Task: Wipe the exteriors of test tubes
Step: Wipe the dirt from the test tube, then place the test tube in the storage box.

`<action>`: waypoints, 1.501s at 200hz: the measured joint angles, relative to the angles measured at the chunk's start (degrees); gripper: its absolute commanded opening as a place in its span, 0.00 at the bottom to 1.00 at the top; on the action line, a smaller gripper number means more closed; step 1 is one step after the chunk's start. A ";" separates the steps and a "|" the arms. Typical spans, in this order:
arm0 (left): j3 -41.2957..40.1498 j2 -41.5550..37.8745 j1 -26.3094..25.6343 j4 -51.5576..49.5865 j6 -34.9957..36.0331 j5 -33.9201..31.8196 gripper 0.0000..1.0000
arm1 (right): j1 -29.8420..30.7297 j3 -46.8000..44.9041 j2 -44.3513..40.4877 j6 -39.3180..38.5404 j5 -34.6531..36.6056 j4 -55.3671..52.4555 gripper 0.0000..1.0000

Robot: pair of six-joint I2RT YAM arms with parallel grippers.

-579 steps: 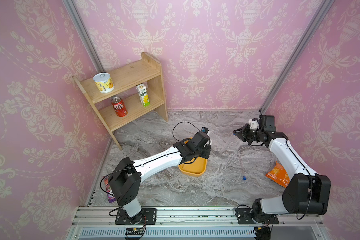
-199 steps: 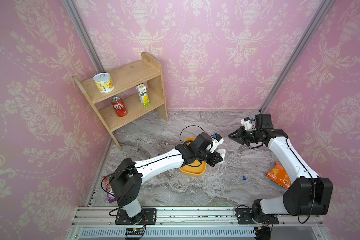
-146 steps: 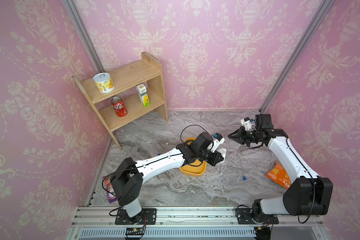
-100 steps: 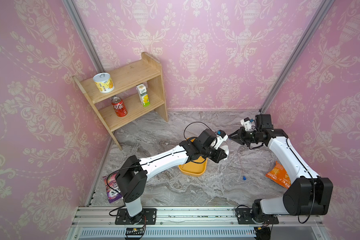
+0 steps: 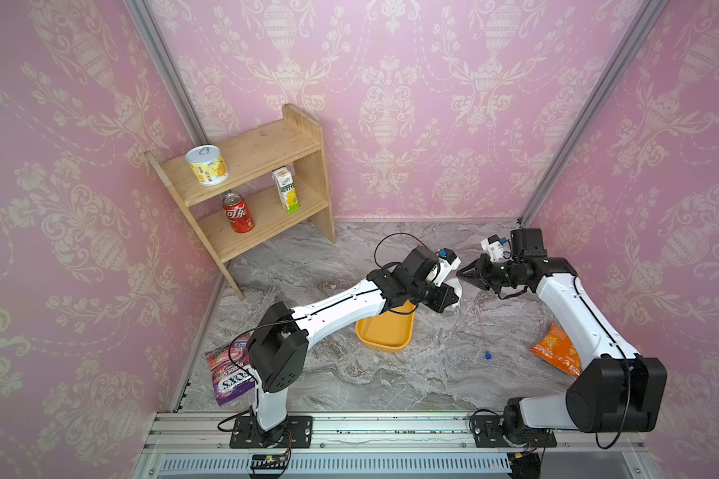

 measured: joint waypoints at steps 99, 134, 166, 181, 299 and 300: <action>1.51 1.90 0.92 -0.13 0.61 0.13 0.08 | 0.00 0.00 -0.07 -0.42 0.59 -1.33 0.07; -4.26 -0.96 0.00 1.05 0.11 0.24 0.08 | 0.00 0.61 0.02 -0.39 0.33 -1.27 0.07; -9.66 -5.01 -3.21 2.51 -1.20 0.22 0.08 | 0.00 1.44 1.03 -0.37 0.15 -0.92 0.07; -13.51 -7.96 -4.59 3.87 -2.29 0.24 0.08 | 0.00 1.73 1.64 -0.35 0.17 -0.85 0.07; -37.62 -37.83 5.68 -1.31 -6.19 -6.58 0.09 | 7.41 4.72 8.70 4.35 2.99 4.70 0.07; -37.66 -38.01 5.84 -1.44 -6.19 -6.60 0.09 | 7.56 4.74 8.79 4.37 3.02 4.76 0.07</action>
